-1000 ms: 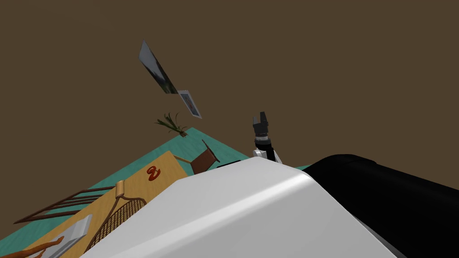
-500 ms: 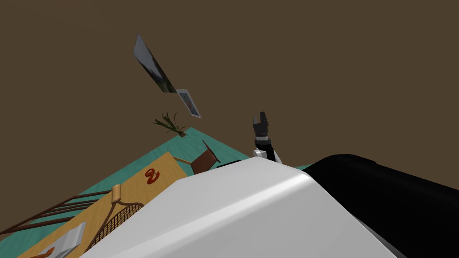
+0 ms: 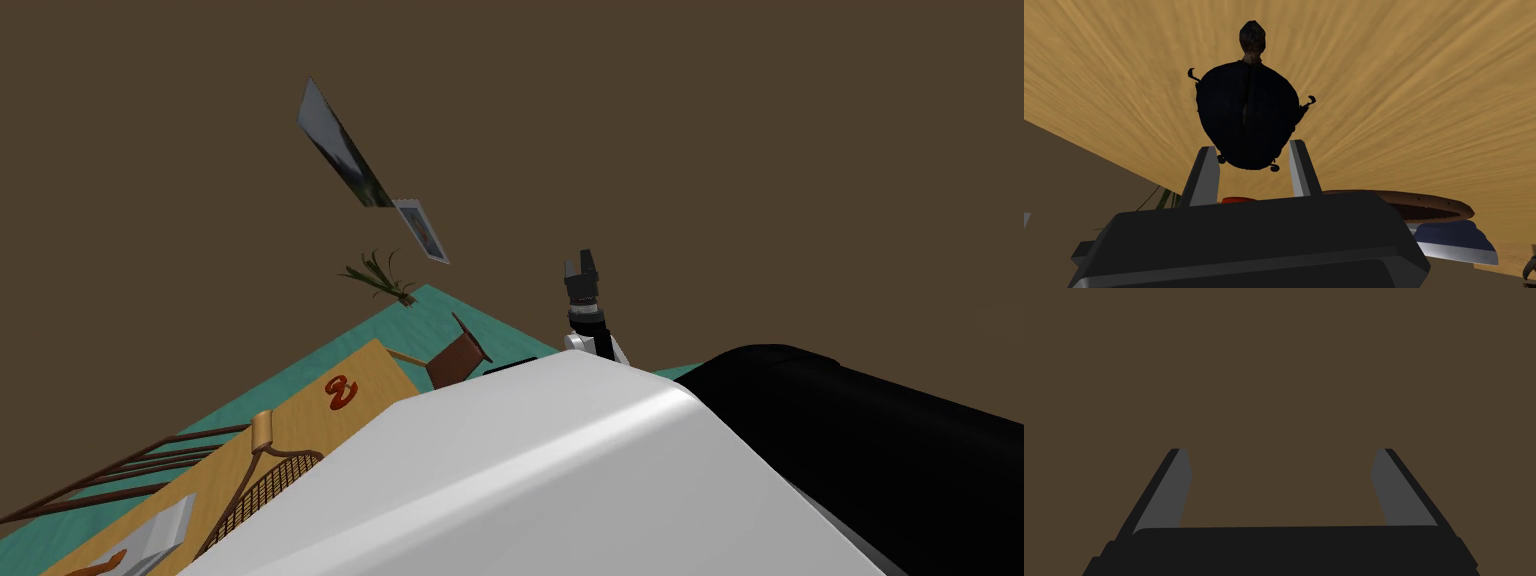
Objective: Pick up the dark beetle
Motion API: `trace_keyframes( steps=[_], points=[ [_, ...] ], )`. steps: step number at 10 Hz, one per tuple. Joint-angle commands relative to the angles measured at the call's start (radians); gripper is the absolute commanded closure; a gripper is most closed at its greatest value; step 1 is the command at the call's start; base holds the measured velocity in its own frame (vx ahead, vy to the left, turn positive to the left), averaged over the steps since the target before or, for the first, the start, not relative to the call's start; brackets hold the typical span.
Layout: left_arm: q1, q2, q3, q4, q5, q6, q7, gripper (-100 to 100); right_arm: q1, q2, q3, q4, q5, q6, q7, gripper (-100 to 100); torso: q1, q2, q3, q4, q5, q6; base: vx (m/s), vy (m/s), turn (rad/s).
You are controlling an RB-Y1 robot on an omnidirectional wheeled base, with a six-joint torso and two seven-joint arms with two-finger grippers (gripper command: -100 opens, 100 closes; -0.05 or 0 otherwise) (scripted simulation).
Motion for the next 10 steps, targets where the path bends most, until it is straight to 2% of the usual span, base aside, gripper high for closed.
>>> trace_keyframes(
  steps=[1, 3, 4, 5, 8, 9, 10],
  points=[
    [0.0, 0.0, 0.0, 0.0, 0.0, 0.0, 0.0, 100, 0.0, 0.0, 0.0, 0.0, 0.0, 0.0, 0.0, 0, 0.0, 0.0, 0.0, 0.0, 0.0, 0.0, 0.0, 0.0, 0.0],
    [0.0, 0.0, 0.0, 0.0, 0.0, 0.0, 0.0, 100, 0.0, 0.0, 0.0, 0.0, 0.0, 0.0, 0.0, 0, 0.001, 0.0, 0.0, 0.0, 0.0, 0.0, 0.0, 0.0, 0.0],
    [0.0, 0.0, 0.0, 0.0, 0.0, 0.0, 0.0, 0, 0.0, 0.0, 0.0, 0.0, 0.0, 0.0, 0.0, 0, 0.001, 0.0, 0.0, 0.0, 0.0, 0.0, 0.0, 0.0, 0.0],
    [0.031, 0.004, -0.003, -0.034, 0.006, 0.003, -0.001, 100, 0.0, 0.0, 0.0, 0.0, 0.0, 0.0, 0.0, 0, 0.001, 0.0, 0.0, 0.0, 0.0, 0.0, 0.012, -0.011, 0.021],
    [0.081, 0.011, -0.007, -0.082, 0.017, 0.001, -0.005, 100, 0.0, 0.0, 0.0, 0.0, 0.0, 0.0, 0.0, 0, -0.001, -0.002, -0.001, 0.0, 0.0, 0.0, 0.025, -0.018, 0.022],
    [0.07, 0.009, -0.006, -0.065, 0.015, -0.003, -0.005, 100, 0.0, 0.0, 0.0, 0.0, 0.0, 0.0, 0.0, 0, -0.001, -0.001, -0.001, 0.0, 0.0, 0.0, 0.008, -0.007, 0.005],
    [0.071, 0.009, -0.006, -0.067, 0.015, -0.003, -0.005, 0, 0.0, 0.0, 0.0, 0.0, 0.0, 0.0, 0.0, 0, 0.0, -0.001, 0.0, 0.0, 0.0, 0.0, 0.0, 0.0, 0.0]
  ],
)
